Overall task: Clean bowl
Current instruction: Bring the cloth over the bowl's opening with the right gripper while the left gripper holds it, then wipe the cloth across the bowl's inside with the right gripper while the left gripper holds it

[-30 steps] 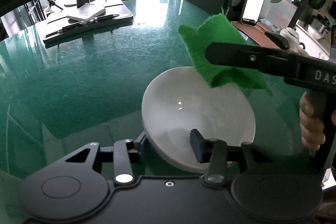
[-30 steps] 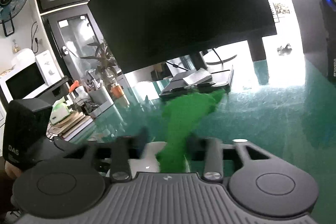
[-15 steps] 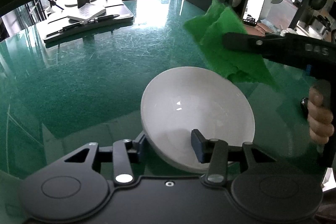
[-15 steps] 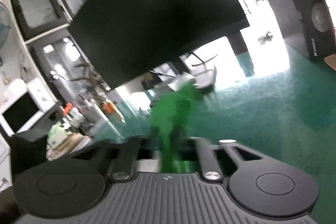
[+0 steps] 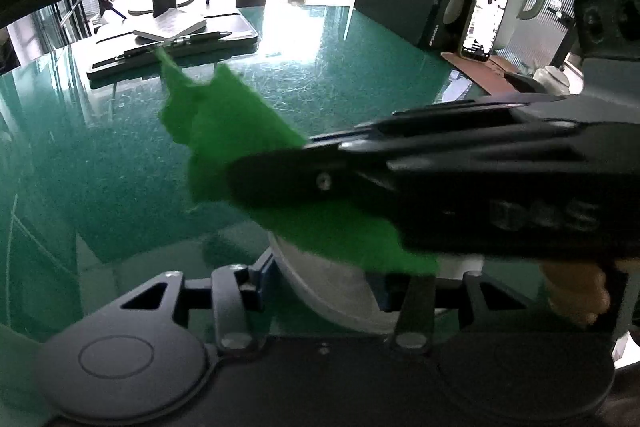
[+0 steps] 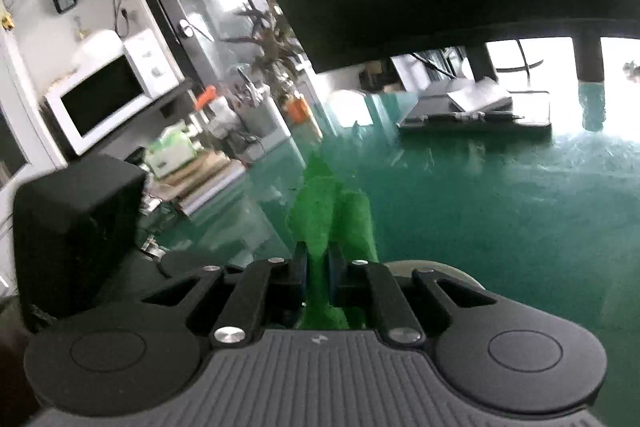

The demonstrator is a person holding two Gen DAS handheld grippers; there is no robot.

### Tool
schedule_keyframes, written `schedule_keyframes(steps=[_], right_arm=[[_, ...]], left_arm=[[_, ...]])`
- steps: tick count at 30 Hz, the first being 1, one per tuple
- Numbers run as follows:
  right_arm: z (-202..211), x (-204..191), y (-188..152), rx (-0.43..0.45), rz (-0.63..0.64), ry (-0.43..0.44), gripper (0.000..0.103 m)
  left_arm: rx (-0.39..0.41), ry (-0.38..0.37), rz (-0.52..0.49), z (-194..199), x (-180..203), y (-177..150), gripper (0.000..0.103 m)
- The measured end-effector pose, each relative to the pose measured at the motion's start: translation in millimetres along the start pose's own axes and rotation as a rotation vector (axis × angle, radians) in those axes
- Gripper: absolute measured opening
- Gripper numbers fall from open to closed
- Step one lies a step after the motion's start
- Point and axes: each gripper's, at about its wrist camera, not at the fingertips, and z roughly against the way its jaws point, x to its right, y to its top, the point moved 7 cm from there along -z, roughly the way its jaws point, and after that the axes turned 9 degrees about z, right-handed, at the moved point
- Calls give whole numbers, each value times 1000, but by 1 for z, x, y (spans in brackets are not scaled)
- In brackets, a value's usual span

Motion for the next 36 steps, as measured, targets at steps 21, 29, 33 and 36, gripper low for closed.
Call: schedule_keyframes(steps=[21,29,33,36], right_arm=[[11,23,0,17,-15,-86,6],[7,-3,-7,2,34,-4,9],[2,-24,-10,-31,95,52,5],[6,-7,-4,-15,65,-14,5]], left_arm=[[-11,-3,-26,0,5,-2,49],[-16,6,-27,0,7,-3,51],[-21,12,-25,0,8,-3,51],[-23,11,-28,0,9,-4,51]])
